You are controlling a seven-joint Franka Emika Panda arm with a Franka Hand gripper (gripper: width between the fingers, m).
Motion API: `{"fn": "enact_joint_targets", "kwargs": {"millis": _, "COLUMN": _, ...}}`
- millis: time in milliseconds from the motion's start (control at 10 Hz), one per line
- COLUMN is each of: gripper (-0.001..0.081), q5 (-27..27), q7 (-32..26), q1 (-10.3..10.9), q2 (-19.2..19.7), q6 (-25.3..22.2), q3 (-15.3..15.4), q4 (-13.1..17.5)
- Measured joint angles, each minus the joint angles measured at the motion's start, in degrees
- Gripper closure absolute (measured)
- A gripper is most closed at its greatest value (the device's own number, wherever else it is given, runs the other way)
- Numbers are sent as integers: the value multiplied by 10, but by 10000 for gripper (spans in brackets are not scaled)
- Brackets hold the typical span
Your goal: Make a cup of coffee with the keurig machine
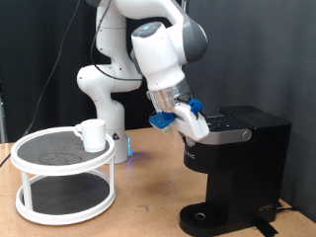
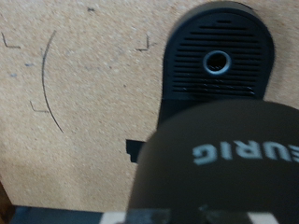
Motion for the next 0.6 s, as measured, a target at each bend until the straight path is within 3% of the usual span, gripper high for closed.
{"fn": "enact_joint_targets", "kwargs": {"millis": 400, "gripper": 806, "q5": -6, "q7": -5, "q1": -5, "q2": -51, "q6": -51, "q3": -6, "q4": -22}}
{"fn": "enact_joint_targets", "kwargs": {"millis": 600, "gripper": 806, "q5": 2, "q7": -15, "q1": -5, "q2": -51, "q6": -37, "q3": -6, "q4": -25}}
